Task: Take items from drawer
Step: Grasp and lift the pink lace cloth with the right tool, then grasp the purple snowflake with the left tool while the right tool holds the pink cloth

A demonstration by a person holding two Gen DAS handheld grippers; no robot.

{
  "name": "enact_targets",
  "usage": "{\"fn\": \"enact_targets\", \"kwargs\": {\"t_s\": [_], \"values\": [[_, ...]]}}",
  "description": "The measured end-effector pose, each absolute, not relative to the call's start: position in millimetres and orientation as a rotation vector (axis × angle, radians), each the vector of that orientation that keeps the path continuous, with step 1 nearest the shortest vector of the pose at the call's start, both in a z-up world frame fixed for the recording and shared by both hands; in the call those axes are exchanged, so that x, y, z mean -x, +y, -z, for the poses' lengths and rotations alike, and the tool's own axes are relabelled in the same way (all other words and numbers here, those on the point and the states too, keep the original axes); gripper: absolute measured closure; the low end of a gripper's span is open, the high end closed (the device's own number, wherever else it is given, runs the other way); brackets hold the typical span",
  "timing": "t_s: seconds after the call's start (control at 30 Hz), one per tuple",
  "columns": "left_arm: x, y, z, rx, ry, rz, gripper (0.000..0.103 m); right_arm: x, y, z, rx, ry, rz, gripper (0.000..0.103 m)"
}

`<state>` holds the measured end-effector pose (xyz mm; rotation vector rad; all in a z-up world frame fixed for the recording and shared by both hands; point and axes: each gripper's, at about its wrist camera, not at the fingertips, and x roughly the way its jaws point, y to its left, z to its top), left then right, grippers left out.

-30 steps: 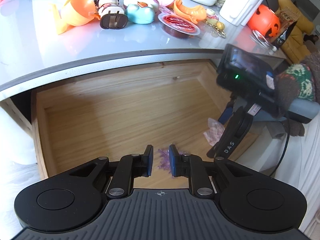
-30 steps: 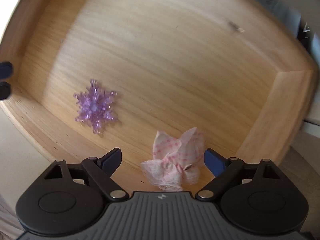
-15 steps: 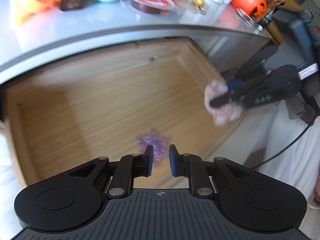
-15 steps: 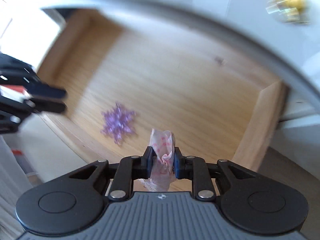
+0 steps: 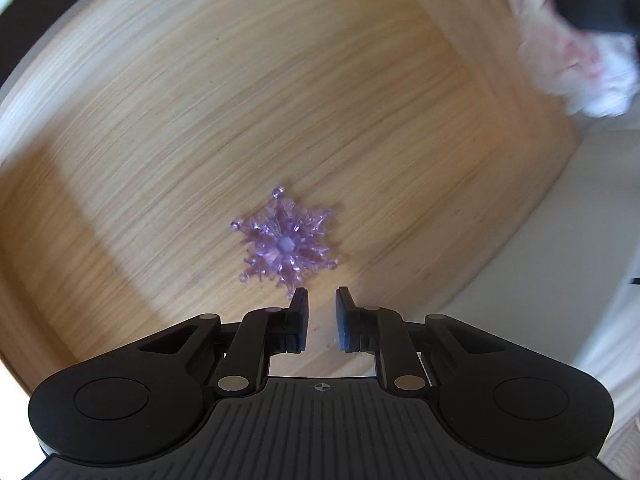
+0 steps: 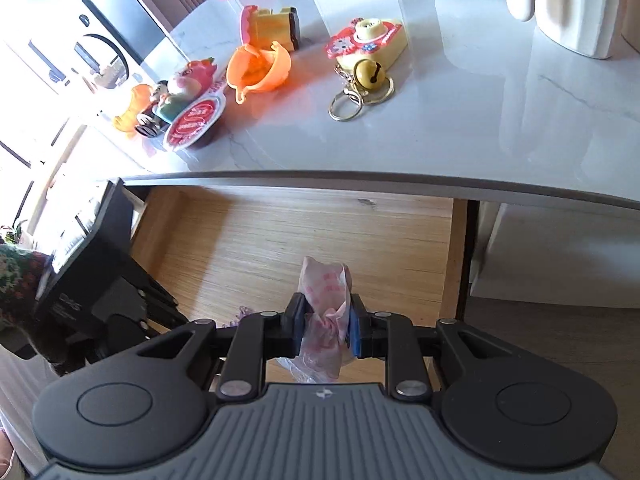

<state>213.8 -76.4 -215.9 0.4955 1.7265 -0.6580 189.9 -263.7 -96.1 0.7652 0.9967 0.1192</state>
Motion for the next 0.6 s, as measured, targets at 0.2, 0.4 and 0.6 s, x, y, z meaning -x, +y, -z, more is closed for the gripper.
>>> {"fn": "enact_targets", "kwargs": {"t_s": [0.2,0.4,0.6], "values": [[-215,-81,224,-0.557,1.685,0.612,0.086,-179,-272,96,-0.782,0.956,-0.102,0.080],[-211,-76,190,-0.678,1.324,0.694,0.085,-169,-275,103,-0.810,0.939,-0.046,0.079],[-203,-79,191,-0.763,1.277,0.727,0.082,-170,-271,99,-0.778,0.936,-0.046,0.079]]}}
